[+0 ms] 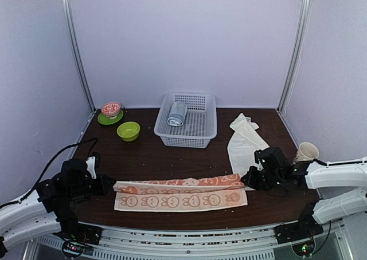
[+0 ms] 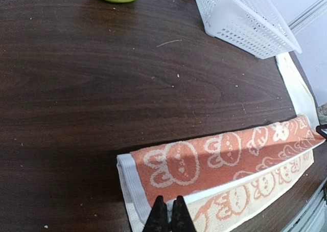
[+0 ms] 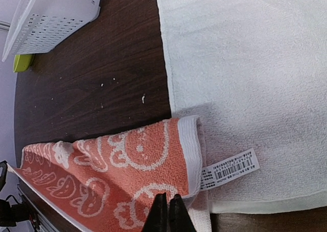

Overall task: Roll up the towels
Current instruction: Fold the towel at the center of the board, then adjust the towel at the center of the board.

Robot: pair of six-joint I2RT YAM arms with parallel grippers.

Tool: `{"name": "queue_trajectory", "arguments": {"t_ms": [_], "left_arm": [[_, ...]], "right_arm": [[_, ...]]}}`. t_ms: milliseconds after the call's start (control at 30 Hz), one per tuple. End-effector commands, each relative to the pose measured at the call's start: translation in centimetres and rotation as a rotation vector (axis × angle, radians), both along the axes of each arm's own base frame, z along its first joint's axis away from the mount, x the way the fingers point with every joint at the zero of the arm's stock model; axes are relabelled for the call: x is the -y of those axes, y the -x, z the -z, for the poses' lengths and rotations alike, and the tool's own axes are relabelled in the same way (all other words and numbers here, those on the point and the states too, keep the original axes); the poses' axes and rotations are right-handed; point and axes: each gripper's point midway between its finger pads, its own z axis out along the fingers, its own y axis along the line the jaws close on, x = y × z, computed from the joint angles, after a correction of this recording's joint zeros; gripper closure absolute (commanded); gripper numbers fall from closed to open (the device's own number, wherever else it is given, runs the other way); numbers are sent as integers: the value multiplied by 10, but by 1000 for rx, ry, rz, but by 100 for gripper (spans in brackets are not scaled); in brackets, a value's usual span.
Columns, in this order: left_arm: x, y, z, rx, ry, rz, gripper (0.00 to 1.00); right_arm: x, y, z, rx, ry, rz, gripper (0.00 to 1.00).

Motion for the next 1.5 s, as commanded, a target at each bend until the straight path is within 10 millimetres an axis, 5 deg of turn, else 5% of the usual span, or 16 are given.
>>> {"name": "queue_trajectory", "arguments": {"t_ms": [0, 233, 267, 400, 467, 533, 700, 767, 867, 933, 1200, 1467], "left_arm": [[-4, 6, 14, -45, -18, -5, 100], [-9, 14, 19, -78, -26, -4, 100], [-9, 16, 20, -87, -28, -2, 97], [-4, 20, 16, -111, 3, 6, 43], [-1, 20, 2, -99, 27, 10, 13], [1, 19, -19, -73, 52, 7, 2], [-1, 12, -51, -49, 42, -26, 6], [6, 7, -50, -91, 27, -22, 16], [20, 7, -34, -213, -2, -8, 45], [21, 10, -22, -273, -54, -25, 53], [7, 27, 14, -374, -75, -123, 57], [8, 29, 22, -374, -70, -111, 60]], "right_arm": [[3, 5, 3, 4, 12, 18, 100], [0, 20, 10, -15, 19, -19, 100], [-2, 22, 10, -14, 16, -32, 92], [-8, 31, -2, -1, 0, -86, 42], [-5, 35, -10, 4, 9, -94, 30], [1, 36, -22, 27, 22, -91, 26], [6, 22, -53, 134, 43, -71, 30], [-2, 17, -56, 134, 46, -89, 36], [-12, 14, -48, 98, 66, -109, 47], [-8, 14, -39, 83, 94, -100, 50], [5, 32, -4, -11, 121, -97, 57], [5, 39, 13, -55, 115, -101, 66]]}}
